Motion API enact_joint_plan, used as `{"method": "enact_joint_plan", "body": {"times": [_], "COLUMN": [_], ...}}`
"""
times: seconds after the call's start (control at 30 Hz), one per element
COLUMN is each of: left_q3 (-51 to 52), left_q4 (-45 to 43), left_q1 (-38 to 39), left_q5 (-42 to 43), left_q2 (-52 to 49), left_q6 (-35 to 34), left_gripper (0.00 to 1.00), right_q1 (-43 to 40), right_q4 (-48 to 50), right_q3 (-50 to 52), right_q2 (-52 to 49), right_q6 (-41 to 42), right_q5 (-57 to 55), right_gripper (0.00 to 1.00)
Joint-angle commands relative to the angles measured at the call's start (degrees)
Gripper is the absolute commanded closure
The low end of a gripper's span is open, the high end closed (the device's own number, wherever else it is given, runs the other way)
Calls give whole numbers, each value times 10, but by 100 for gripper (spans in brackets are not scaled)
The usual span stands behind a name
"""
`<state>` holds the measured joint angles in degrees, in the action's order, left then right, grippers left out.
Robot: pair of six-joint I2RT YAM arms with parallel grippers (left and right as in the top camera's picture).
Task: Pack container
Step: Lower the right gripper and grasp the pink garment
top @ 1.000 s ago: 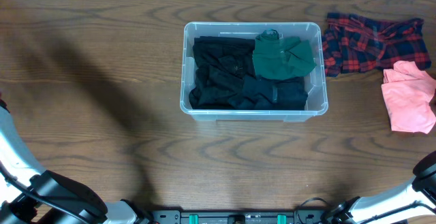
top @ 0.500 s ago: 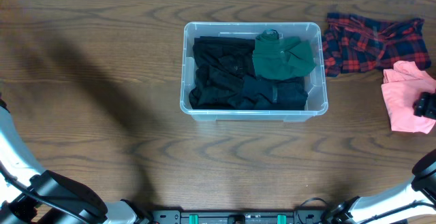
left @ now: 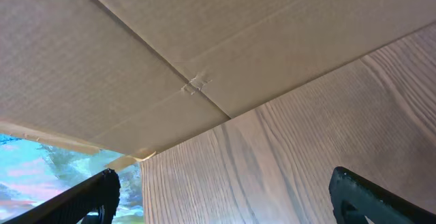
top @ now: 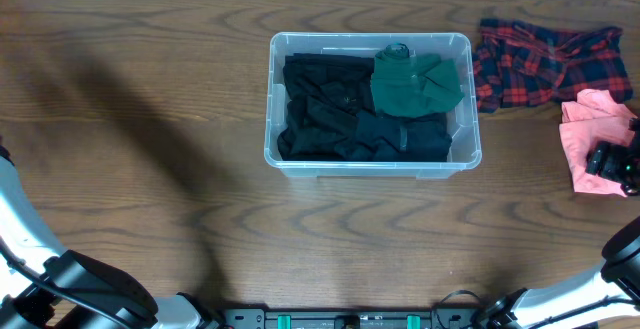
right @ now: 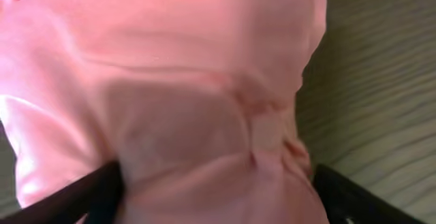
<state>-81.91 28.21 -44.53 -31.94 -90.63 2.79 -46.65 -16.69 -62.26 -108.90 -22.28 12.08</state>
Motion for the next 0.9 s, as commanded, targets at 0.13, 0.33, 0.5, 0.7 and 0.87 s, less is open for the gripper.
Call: {"method": "enact_joint_plan", "body": {"times": [0.13,0.33,0.5,0.7,0.87], "left_q3": [7,7,7,7,7], "left_q4": [0,0,0,0,0], "left_q1": [-2,-2,-2,-2,-2], "left_q5": [-9,-9,-9,-9,-9], "left_q2": [6,6,6,6,6], "left_q6": [-3,-3,-3,-3,-3], "left_gripper": [2,2,2,2,2], "right_q1": [2,2,2,3,7], "right_q4": [-65,-119,-125,-125,-136], "right_q3": [18,18,14,-15,-54], "right_q2": [-2,-2,-2,-1,-1], "right_q6": [155,191,179,121,84], "right_q5": [5,53,44,0,-12], "right_gripper": [20,20,18,18,16]}}
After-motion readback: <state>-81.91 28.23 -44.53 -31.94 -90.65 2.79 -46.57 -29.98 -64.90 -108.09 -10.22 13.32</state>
